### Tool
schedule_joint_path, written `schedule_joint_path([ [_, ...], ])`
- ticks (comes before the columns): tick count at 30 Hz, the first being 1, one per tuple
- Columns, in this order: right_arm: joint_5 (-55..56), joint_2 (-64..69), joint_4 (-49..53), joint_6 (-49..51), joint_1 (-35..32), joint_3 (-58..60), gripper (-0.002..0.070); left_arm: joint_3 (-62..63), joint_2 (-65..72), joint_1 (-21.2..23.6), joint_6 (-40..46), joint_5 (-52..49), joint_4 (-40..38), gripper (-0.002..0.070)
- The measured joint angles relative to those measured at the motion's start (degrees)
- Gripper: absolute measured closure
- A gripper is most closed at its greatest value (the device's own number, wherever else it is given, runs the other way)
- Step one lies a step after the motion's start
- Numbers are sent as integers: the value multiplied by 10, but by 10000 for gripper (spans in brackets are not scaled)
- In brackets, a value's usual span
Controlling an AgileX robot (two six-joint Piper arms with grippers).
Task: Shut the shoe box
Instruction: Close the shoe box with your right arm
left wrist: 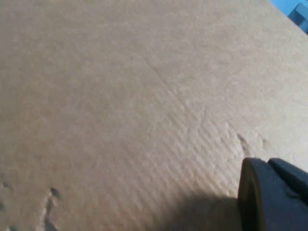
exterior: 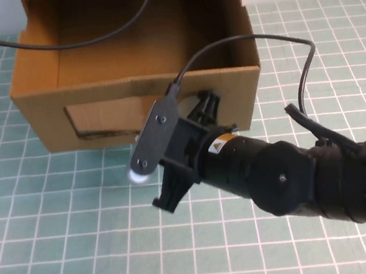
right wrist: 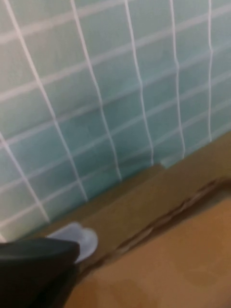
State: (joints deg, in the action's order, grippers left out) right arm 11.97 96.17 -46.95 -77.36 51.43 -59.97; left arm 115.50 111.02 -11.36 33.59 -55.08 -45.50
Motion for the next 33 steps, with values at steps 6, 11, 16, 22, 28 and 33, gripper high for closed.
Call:
schedule_joint_path([
  [6, 17, 20, -10, -2, -23, -30, 690, 1, 0, 0, 0, -6, 0, 680],
  [11, -5, 24, -12, -2, -28, -52, 690, 1, 0, 0, 0, -6, 0, 680],
  [16, -96, 3, -11, -10, -28, -60, 690, 1, 0, 0, 0, -7, 0, 680],
  [22, -179, -52, -9, -27, -27, -60, 690, 1, 0, 0, 0, -8, 0, 680],
  [28, -124, -86, -63, -30, -27, -60, 690, 1, 0, 0, 0, -8, 0, 680],
  [33, -19, -76, -96, -33, -27, -60, 690, 1, 0, 0, 0, -8, 0, 680],
])
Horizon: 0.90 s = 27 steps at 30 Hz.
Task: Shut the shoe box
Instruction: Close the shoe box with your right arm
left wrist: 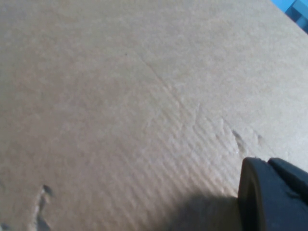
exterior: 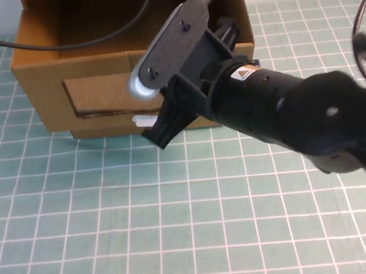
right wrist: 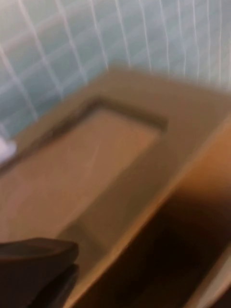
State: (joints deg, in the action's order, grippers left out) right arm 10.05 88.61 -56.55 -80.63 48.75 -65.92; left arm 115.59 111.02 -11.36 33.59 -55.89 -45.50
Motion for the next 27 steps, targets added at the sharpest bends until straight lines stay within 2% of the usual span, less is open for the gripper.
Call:
schedule_joint_path([
  [5, 60, 43, -7, -12, -1, -13, 690, 0, 0, 0, 0, 0, 0, 680],
  [10, 76, 86, -10, -19, -1, -62, 690, 0, 0, 0, 0, 0, 0, 680],
  [16, 75, 110, -69, -97, -1, -103, 690, 0, 0, 0, 0, 1, 0, 680],
  [19, 52, 108, -114, -143, -2, -103, 690, 0, 0, 0, 0, 0, 0, 680],
  [23, -32, 86, -148, -203, -3, -104, 690, 0, 0, 0, 0, -1, 0, 680],
  [27, -67, 46, -196, -219, 1, -85, 690, 0, 0, 0, 0, -2, 4, 680],
])
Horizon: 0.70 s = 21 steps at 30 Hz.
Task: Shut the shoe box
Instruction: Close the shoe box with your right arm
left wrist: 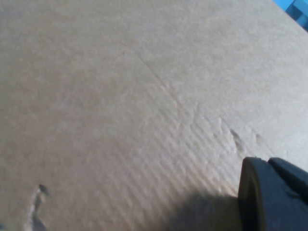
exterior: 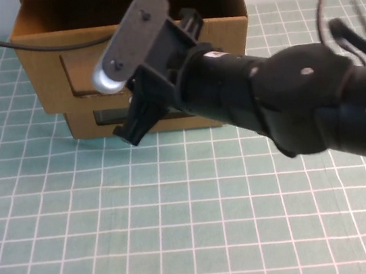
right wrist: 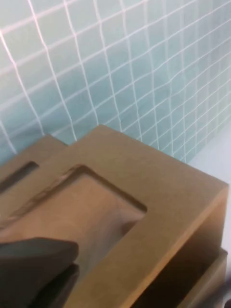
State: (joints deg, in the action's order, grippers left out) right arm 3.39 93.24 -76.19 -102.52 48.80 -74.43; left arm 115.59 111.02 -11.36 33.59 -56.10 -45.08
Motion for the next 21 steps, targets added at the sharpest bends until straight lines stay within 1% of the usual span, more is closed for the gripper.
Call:
schedule_joint_path([
  [6, 17, -28, -93, -1, 0, 88, 690, 0, 0, 0, 0, 0, 5, 680],
  [9, 19, -16, -114, -1, 0, 107, 690, 0, 0, 0, 0, 0, 5, 680],
  [13, 26, 8, -119, -2, 0, 102, 690, 0, 0, -1, 0, 0, 7, 680],
  [21, 66, 72, -112, -3, 0, 50, 690, 0, 0, -1, 0, 0, 7, 680],
])
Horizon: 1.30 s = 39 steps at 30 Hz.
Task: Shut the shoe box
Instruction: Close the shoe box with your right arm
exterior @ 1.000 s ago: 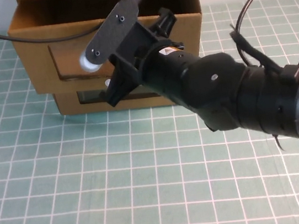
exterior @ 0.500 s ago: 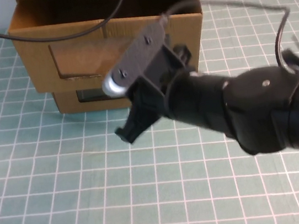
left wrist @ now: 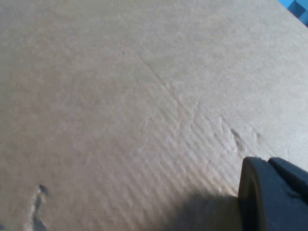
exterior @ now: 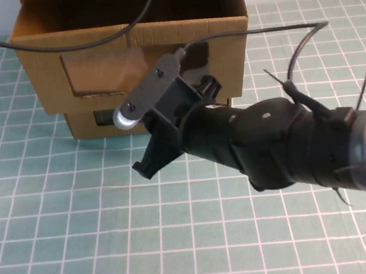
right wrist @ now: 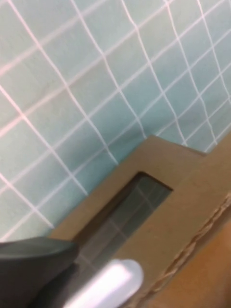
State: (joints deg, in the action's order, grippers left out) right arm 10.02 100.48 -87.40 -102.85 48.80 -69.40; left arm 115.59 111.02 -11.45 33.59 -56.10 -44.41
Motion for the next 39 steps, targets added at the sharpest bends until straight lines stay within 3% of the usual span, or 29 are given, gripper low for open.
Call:
schedule_joint_path([
  [9, 43, 41, 40, -1, -6, -59, 690, 0, 0, 0, 0, -1, 0, 680],
  [19, 10, 66, 47, -1, -65, -125, 690, 0, 0, 0, 0, -2, 0, 680],
  [39, -106, 50, 35, -2, -68, -92, 690, 0, 0, 0, 0, -2, 1, 680],
])
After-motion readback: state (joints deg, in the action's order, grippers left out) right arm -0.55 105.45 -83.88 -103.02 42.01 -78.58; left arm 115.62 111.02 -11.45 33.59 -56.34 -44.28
